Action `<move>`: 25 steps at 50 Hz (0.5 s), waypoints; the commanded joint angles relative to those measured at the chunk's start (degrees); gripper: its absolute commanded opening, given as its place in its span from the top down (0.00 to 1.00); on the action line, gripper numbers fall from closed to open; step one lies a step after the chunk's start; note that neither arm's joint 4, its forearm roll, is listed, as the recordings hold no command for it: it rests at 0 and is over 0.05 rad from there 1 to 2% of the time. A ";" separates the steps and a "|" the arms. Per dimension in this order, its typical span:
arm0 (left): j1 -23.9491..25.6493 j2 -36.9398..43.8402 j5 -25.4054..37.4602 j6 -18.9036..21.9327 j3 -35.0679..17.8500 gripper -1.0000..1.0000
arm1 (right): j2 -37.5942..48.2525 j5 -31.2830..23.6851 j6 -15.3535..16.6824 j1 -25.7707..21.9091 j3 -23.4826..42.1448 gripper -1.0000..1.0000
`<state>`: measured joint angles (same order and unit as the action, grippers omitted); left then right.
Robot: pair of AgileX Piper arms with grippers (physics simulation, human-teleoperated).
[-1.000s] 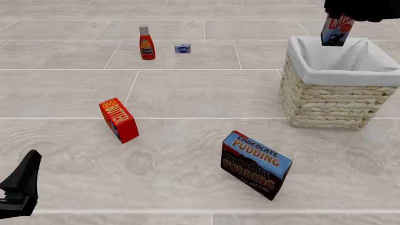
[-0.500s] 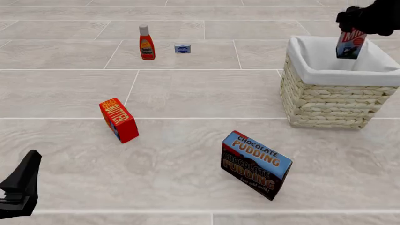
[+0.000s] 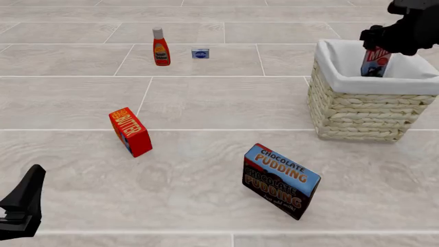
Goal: Pick the milk and place it in the basket.
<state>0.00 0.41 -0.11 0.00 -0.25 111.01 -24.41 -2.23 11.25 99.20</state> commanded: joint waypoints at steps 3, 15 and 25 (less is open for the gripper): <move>0.00 0.00 0.00 0.01 0.00 0.00 | 1.64 0.83 -1.15 0.28 0.96 1.00; -0.01 0.00 0.00 0.01 0.00 0.00 | 3.71 1.81 -1.07 0.68 0.03 1.00; 0.00 -0.01 0.00 0.00 0.00 0.00 | 4.73 1.83 -1.10 0.83 0.20 1.00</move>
<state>0.00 0.41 -0.11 0.00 -0.25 115.41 -23.07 -2.34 11.83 98.58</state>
